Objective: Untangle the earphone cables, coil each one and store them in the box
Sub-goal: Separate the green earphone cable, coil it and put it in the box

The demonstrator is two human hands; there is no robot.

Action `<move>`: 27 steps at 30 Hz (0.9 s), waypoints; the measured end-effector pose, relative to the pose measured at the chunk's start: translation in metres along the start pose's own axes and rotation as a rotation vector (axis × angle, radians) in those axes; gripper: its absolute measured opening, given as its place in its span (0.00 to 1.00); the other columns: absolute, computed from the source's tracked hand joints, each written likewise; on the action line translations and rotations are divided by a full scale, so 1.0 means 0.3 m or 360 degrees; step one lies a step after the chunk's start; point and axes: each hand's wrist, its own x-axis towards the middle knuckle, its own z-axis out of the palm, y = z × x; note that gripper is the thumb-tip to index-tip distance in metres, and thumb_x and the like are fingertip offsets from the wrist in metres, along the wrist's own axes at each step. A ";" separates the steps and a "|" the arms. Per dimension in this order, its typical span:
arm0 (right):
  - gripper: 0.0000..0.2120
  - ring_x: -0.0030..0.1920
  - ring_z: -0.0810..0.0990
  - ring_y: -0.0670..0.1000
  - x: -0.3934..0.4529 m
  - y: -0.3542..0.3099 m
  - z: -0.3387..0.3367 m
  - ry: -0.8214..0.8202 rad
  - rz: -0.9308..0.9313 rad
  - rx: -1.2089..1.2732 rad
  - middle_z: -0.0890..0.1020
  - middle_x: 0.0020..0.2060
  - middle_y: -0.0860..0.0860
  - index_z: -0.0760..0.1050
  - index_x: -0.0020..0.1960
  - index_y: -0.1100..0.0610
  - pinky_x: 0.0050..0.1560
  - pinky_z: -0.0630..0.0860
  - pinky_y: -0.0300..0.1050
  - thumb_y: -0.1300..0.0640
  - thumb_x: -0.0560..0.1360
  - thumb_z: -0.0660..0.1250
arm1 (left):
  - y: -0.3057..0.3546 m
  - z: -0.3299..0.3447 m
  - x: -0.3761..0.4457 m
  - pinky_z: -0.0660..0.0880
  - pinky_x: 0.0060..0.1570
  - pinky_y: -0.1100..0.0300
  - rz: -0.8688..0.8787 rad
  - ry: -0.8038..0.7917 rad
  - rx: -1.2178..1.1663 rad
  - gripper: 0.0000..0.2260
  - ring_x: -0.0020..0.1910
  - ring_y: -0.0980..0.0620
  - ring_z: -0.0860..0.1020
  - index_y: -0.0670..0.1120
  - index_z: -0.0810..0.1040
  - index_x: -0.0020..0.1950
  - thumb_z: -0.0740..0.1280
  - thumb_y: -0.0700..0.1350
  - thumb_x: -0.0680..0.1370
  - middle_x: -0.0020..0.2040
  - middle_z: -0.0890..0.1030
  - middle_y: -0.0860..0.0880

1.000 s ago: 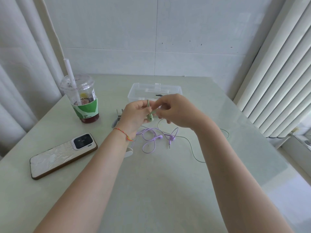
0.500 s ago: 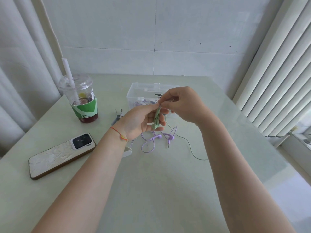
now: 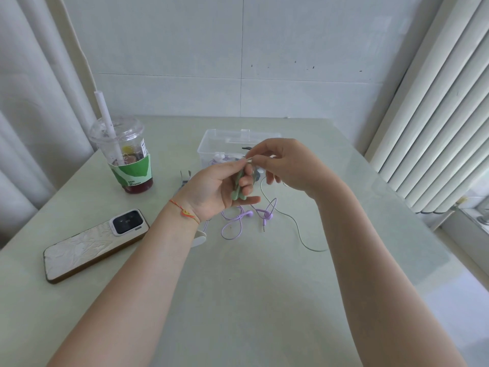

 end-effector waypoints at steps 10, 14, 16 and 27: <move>0.07 0.27 0.73 0.46 -0.010 0.000 -0.005 -0.0199 0.0058 0.0304 0.79 0.27 0.45 0.79 0.52 0.61 0.30 0.67 0.38 0.58 0.78 0.67 | 0.009 -0.008 0.000 0.80 0.45 0.51 -0.0035 -0.0027 -0.0279 0.12 0.27 0.52 0.67 0.46 0.75 0.36 0.58 0.47 0.76 0.28 0.66 0.51; 0.08 0.31 0.73 0.47 -0.007 0.002 -0.002 -0.0218 0.0022 0.0294 0.79 0.34 0.52 0.80 0.51 0.60 0.31 0.68 0.38 0.59 0.74 0.72 | 0.010 -0.010 -0.003 0.79 0.44 0.51 -0.0014 -0.0007 -0.0299 0.10 0.28 0.51 0.69 0.45 0.74 0.39 0.57 0.46 0.76 0.29 0.68 0.50; 0.05 0.30 0.73 0.48 0.002 0.009 0.006 -0.0140 0.0013 0.0310 0.79 0.34 0.54 0.81 0.49 0.60 0.33 0.68 0.41 0.62 0.74 0.71 | 0.011 -0.005 -0.008 0.80 0.45 0.49 -0.0030 -0.0052 -0.0275 0.11 0.29 0.51 0.70 0.44 0.76 0.40 0.57 0.45 0.76 0.29 0.68 0.50; 0.02 0.34 0.72 0.52 0.002 0.043 -0.034 -0.0231 -0.0014 0.0676 0.77 0.41 0.59 0.80 0.47 0.60 0.36 0.68 0.42 0.64 0.74 0.70 | 0.009 -0.009 -0.017 0.80 0.47 0.50 0.0044 -0.0168 -0.0236 0.11 0.38 0.51 0.81 0.44 0.81 0.45 0.59 0.43 0.79 0.40 0.80 0.48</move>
